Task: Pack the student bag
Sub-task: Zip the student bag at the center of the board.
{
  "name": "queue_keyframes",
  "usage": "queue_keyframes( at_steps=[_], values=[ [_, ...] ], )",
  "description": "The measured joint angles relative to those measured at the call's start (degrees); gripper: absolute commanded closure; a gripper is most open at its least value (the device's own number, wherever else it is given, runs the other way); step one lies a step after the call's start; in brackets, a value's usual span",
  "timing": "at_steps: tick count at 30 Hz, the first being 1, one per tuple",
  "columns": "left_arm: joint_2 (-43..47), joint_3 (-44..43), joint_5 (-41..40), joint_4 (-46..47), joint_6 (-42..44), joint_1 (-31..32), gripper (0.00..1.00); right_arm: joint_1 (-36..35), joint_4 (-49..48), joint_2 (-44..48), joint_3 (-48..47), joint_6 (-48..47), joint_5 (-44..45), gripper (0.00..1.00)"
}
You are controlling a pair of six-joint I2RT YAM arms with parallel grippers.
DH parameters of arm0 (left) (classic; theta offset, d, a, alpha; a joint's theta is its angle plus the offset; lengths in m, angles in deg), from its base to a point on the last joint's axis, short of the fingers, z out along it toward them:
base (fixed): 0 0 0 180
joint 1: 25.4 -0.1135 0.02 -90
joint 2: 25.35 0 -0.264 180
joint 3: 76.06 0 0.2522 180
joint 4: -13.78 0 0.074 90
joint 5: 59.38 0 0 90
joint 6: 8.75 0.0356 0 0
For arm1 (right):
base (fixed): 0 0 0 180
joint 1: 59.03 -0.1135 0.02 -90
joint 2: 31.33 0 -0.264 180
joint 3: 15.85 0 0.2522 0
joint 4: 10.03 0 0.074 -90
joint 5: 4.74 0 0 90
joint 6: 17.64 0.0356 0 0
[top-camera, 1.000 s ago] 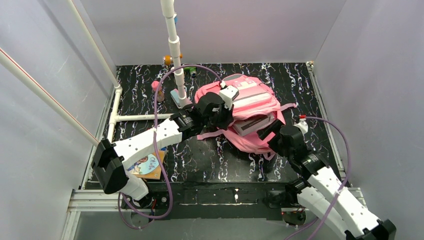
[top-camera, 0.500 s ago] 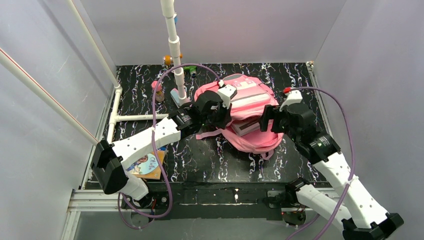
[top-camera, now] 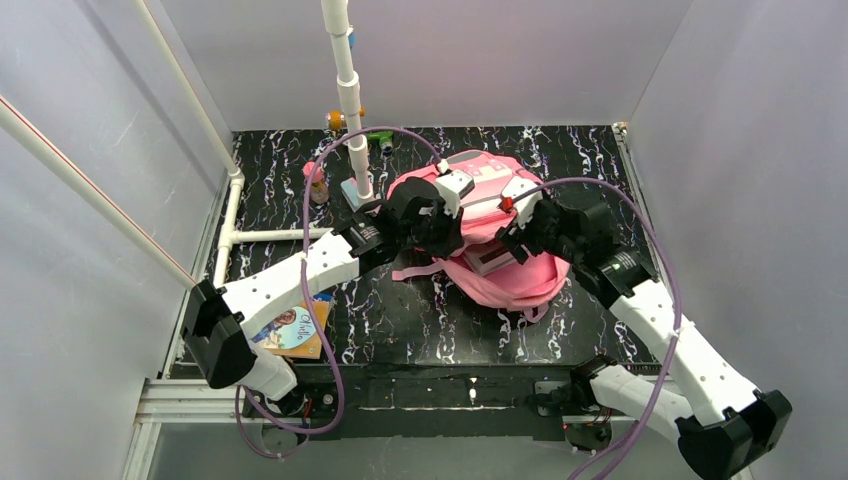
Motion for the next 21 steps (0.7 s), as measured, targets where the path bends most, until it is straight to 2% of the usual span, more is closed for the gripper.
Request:
queue_keyframes(
  at_steps=[3,5,6,10,11,16,21],
  values=[
    [0.3,0.0,1.5,-0.1,0.3,-0.3,1.00,0.0,-1.5,-2.6,0.0,-4.1,-3.9,0.61],
    [0.9,0.0,2.5,-0.1,0.6,-0.8,1.00,-0.1,-2.7,-3.4,0.3,-5.2,-4.7,0.84],
    [1.3,0.1,3.0,-0.1,0.7,-1.1,0.90,-0.1,-3.5,-3.3,0.6,-5.6,-4.9,0.97],
    [4.1,0.9,5.7,1.2,0.6,-2.4,0.29,-0.4,-4.9,-1.6,1.4,-4.4,-5.4,0.99],
    [5.8,2.0,6.1,2.0,0.1,-2.5,0.23,-0.4,-4.9,-1.2,1.5,-3.3,-5.2,0.99],
    [20.7,16.2,8.1,6.8,-0.8,-4.3,0.15,-0.4,-3.7,-0.5,1.5,3.2,-3.7,0.99],
    [31.9,28.7,9.7,11.9,-3.6,-8.3,0.14,-0.4,-2.8,-0.3,1.5,8.7,-2.0,0.99]
  ],
)
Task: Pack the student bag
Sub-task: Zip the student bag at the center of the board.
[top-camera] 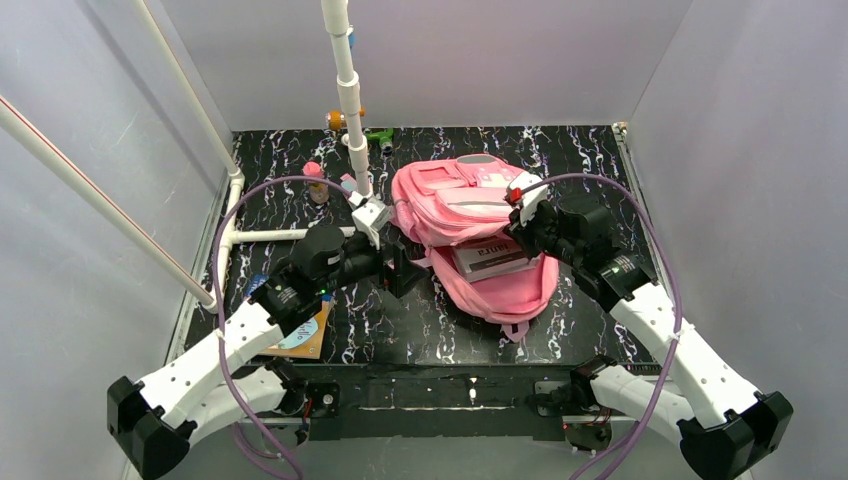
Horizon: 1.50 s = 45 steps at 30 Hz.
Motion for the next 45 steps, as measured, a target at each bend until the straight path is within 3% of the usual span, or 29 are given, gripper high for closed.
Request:
queue_keyframes(
  at_steps=[4,14,21,30,40,45],
  values=[
    [-0.9,4.7,2.0,5.5,-2.9,-3.5,0.15,0.0,2.0,-0.5,-1.6,3.5,1.2,0.99],
    [-24.5,10.7,15.7,32.2,-9.8,-18.7,0.20,0.0,4.0,-1.2,-3.4,6.4,1.6,0.99],
    [-36.6,6.3,28.2,43.6,-8.9,-18.7,0.35,0.0,4.0,-1.0,-3.4,7.1,1.4,0.99],
    [-42.1,5.3,31.9,46.9,-5.5,-16.5,0.45,0.0,4.0,-1.0,-3.4,7.4,1.0,0.99],
    [-43.6,5.1,29.1,46.7,-4.5,-13.7,0.97,0.1,4.0,-0.6,-3.4,7.6,1.0,0.99],
    [-40.7,6.6,24.2,44.6,-4.6,-12.5,1.00,0.1,4.5,-0.4,-3.4,8.0,1.1,0.99]
  ],
)
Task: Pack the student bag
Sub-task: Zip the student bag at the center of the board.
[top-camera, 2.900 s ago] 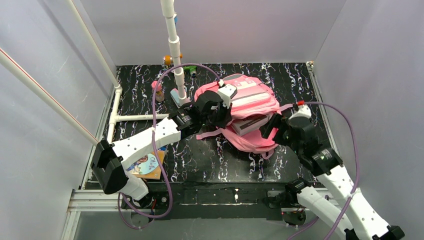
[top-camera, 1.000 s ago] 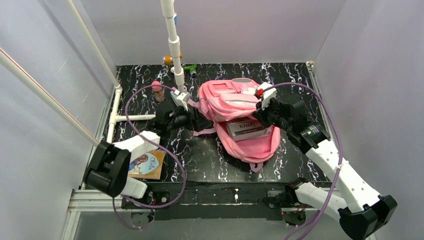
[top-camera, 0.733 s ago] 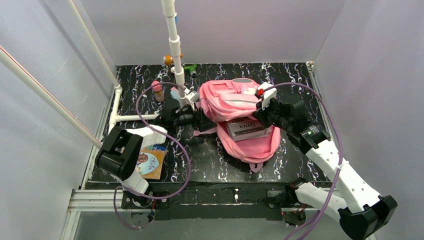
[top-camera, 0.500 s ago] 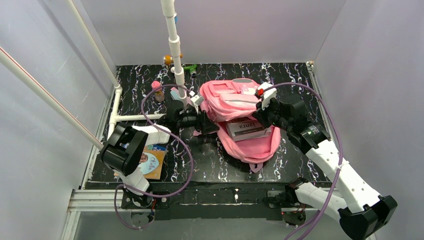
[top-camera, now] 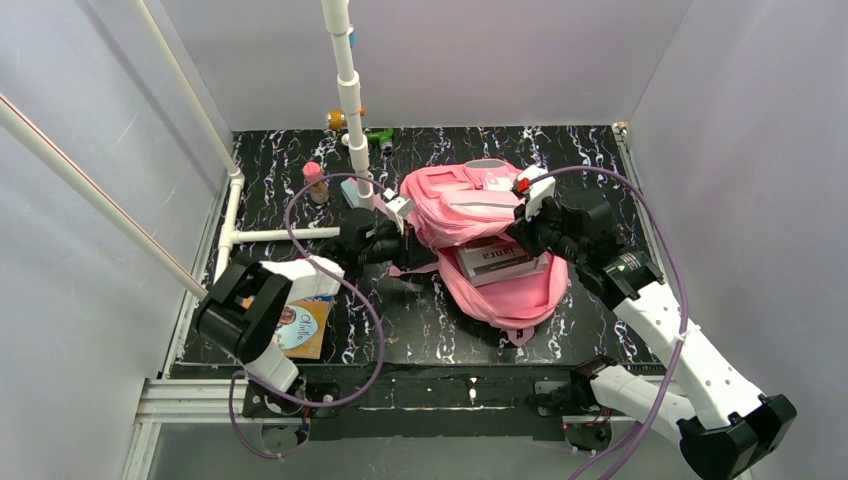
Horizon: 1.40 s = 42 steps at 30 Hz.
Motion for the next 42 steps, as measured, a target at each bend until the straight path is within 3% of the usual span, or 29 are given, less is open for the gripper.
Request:
queue_keyframes(
  at_steps=[9,13,23,25,27,28,33,37,38,42],
  values=[
    [17.1,0.4,-15.0,-21.6,1.7,8.6,1.00,0.0,2.6,5.9,0.7,-1.9,2.1,0.99],
    [19.8,-3.0,-20.1,-31.5,1.2,13.6,1.00,0.0,3.9,6.4,1.7,-1.2,0.9,0.99],
    [21.5,-3.8,-20.8,-38.1,-0.5,15.3,1.00,-1.7,2.4,4.6,7.8,5.9,-0.4,0.99],
    [21.5,-3.9,-20.2,-38.2,-1.4,15.3,0.83,-1.7,1.4,4.1,7.8,7.1,0.4,0.99],
    [22.0,-3.9,-20.6,-38.3,-2.4,15.3,0.52,-1.7,1.0,3.5,7.7,7.7,0.9,0.99],
    [22.7,-3.9,-21.4,-38.6,-3.2,15.2,0.42,-1.8,1.0,3.2,7.5,7.9,1.4,0.99],
    [27.9,-3.8,-24.9,-38.2,-11.7,11.4,0.19,-1.8,2.4,3.3,3.9,7.4,4.1,0.99],
    [27.0,-4.0,-28.2,-37.5,-26.9,6.4,0.23,-1.8,3.3,3.4,1.0,7.6,5.5,0.99],
    [25.9,-4.0,-30.3,-37.8,-37.4,6.1,0.24,-1.8,4.1,3.4,0.7,8.2,5.8,0.99],
    [25.6,-2.0,-36.7,-33.7,-52.2,6.1,0.48,-1.8,4.0,3.5,0.7,10.7,6.1,0.99]
  ],
)
